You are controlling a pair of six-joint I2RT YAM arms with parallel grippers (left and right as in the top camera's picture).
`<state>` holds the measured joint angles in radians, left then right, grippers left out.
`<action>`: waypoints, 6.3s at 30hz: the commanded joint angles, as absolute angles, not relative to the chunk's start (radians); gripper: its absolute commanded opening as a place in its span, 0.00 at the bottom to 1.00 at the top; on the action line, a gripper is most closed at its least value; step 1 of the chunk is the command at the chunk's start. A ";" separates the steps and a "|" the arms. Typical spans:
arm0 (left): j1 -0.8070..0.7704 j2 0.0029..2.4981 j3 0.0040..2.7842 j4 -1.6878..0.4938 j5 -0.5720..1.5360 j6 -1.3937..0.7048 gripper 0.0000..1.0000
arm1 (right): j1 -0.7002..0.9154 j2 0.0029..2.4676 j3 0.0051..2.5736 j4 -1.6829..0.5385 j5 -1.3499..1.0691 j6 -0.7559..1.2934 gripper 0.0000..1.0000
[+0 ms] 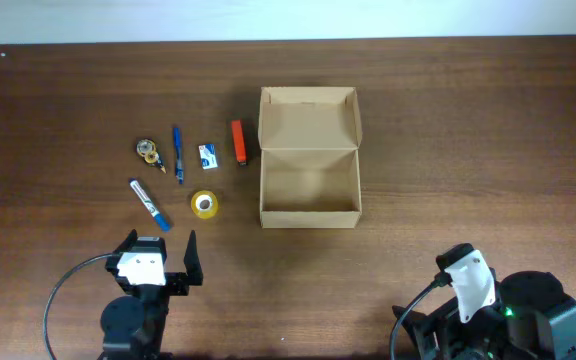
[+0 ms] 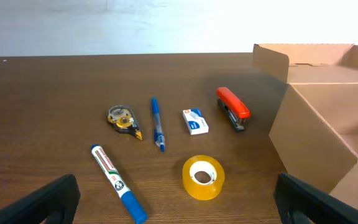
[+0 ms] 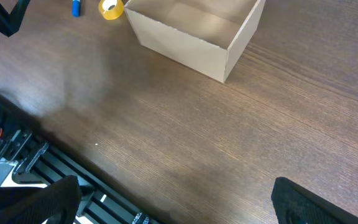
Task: Pack container
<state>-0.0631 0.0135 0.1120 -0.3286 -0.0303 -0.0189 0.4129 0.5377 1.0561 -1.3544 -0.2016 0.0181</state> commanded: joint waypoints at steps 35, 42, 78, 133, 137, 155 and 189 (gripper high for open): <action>-0.062 0.465 0.354 -0.240 -0.035 0.002 1.00 | 0.412 0.536 1.051 -1.351 -0.215 0.012 0.99; -0.062 0.881 0.608 -0.247 -0.053 0.005 1.00 | 0.412 0.536 1.051 -1.351 -0.215 0.012 0.99; -0.183 1.739 1.185 -0.223 -0.014 -0.080 1.00 | 0.412 0.536 1.051 -1.351 -0.215 0.012 0.99; -0.240 2.183 1.482 -0.387 -0.061 -0.214 0.47 | 0.412 0.536 1.051 -1.351 -0.215 0.012 0.99; -0.240 2.183 1.482 -0.387 -0.061 -0.216 0.33 | 0.412 0.536 1.051 -1.351 -0.215 0.012 0.99; -0.245 2.057 1.844 -0.766 -0.226 -0.184 0.02 | 0.412 0.536 1.051 -1.351 -0.215 0.012 0.99; -0.619 1.937 1.687 -1.040 0.142 0.818 0.02 | 0.412 0.536 1.051 -1.351 -0.215 0.012 0.99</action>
<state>-0.6178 1.9045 1.6920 -1.0473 0.1242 0.7437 0.4129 0.5377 1.0504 -1.3544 -0.2050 0.0181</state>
